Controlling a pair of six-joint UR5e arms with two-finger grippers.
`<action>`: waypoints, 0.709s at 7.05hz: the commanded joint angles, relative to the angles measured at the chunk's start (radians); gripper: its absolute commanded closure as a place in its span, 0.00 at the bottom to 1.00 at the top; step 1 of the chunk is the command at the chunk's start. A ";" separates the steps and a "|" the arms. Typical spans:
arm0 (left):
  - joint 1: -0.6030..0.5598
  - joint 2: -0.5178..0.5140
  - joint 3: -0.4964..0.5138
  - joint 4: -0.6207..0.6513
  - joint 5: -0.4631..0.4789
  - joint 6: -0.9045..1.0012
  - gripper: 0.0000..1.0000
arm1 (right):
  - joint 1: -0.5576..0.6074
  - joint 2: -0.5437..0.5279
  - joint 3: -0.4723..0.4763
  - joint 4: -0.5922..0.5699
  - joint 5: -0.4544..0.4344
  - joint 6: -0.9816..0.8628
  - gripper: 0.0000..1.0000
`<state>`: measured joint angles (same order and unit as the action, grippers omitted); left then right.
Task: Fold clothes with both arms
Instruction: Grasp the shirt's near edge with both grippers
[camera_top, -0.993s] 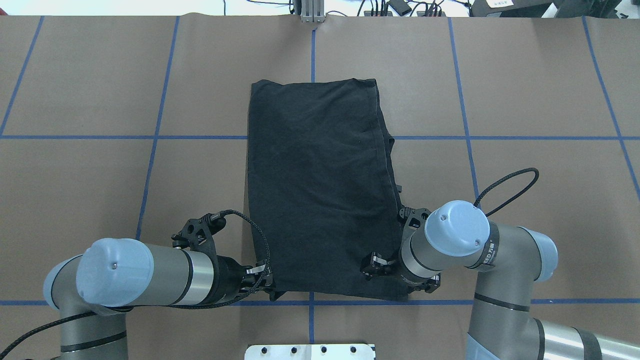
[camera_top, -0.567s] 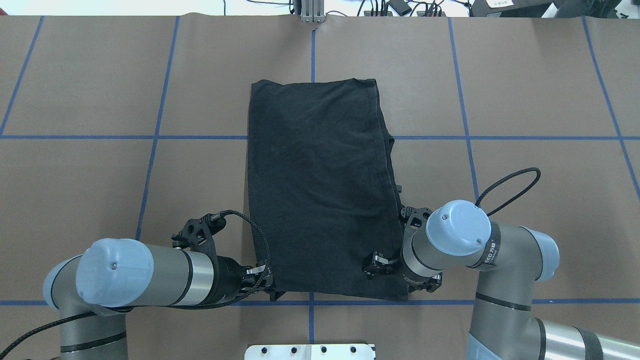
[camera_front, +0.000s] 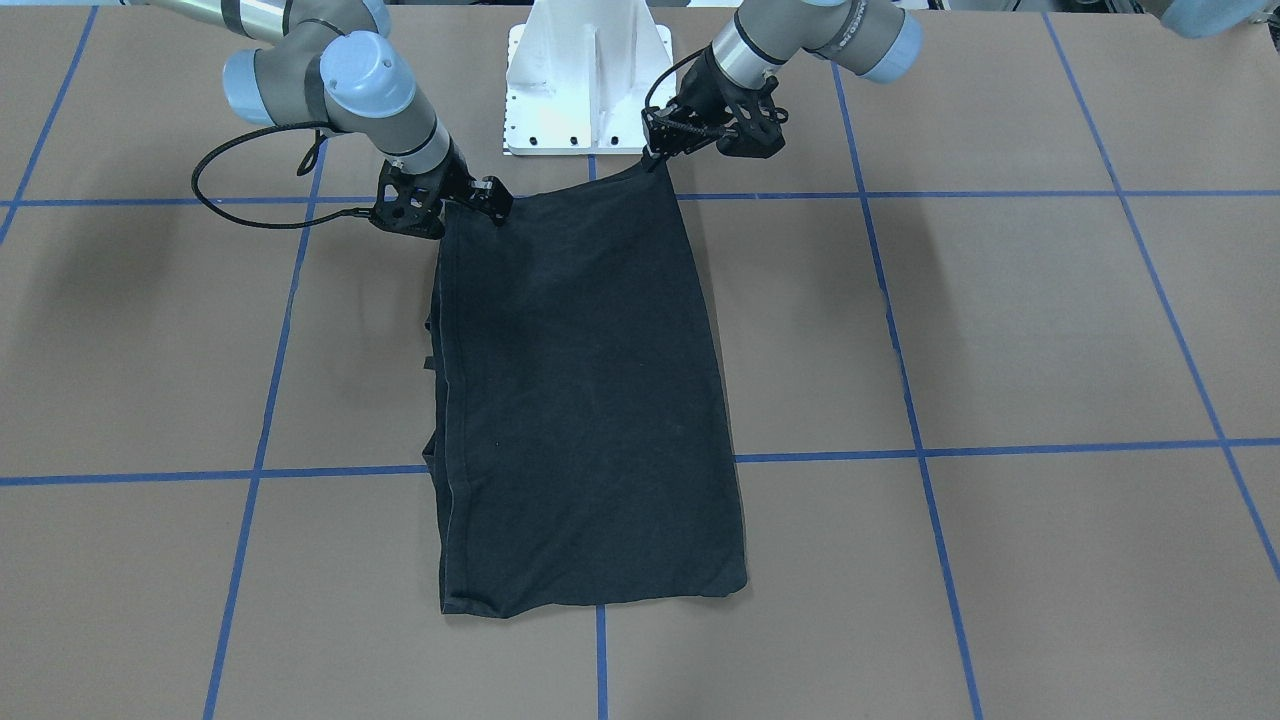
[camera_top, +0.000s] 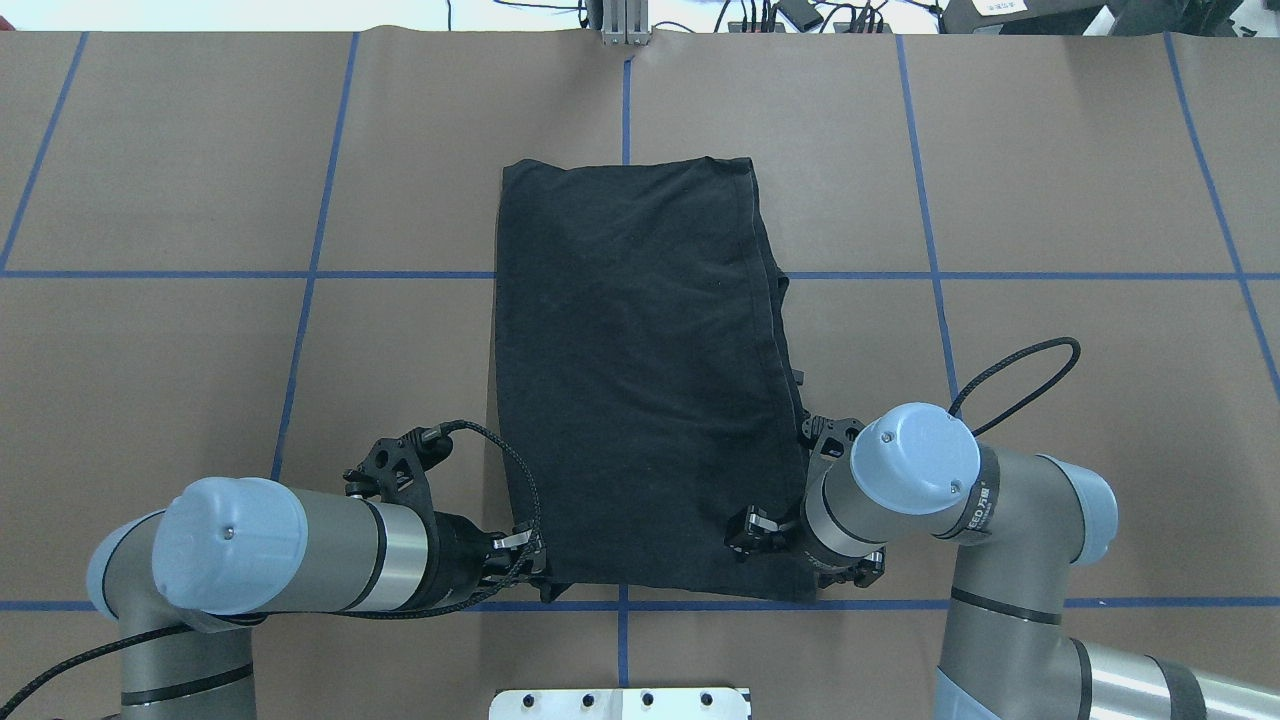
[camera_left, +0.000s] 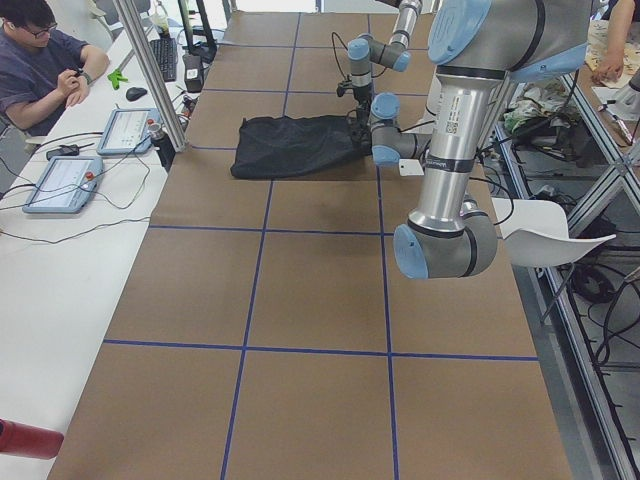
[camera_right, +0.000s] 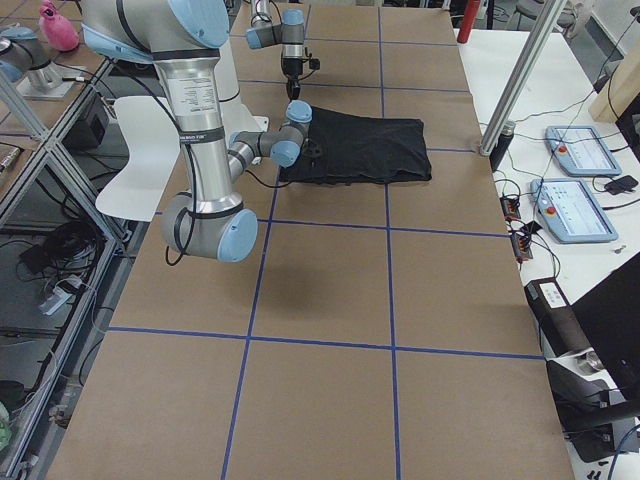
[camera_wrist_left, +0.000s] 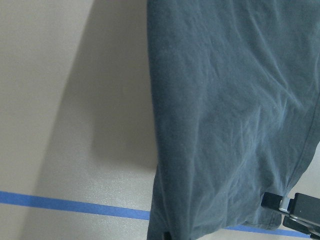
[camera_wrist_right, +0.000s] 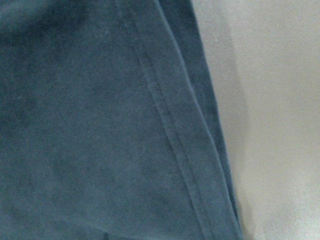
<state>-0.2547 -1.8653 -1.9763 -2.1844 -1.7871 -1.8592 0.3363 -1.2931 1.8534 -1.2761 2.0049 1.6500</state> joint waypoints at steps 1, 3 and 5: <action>0.000 0.000 -0.001 0.000 0.000 0.000 1.00 | 0.001 0.000 0.000 -0.005 0.000 0.000 0.02; 0.000 0.000 -0.001 0.000 0.000 0.000 1.00 | 0.001 0.000 0.001 -0.008 0.000 0.001 0.03; 0.000 -0.002 -0.001 0.000 0.000 0.000 1.00 | 0.000 0.000 0.000 -0.009 0.000 0.001 0.20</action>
<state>-0.2547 -1.8662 -1.9772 -2.1844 -1.7871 -1.8592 0.3371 -1.2931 1.8537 -1.2848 2.0049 1.6505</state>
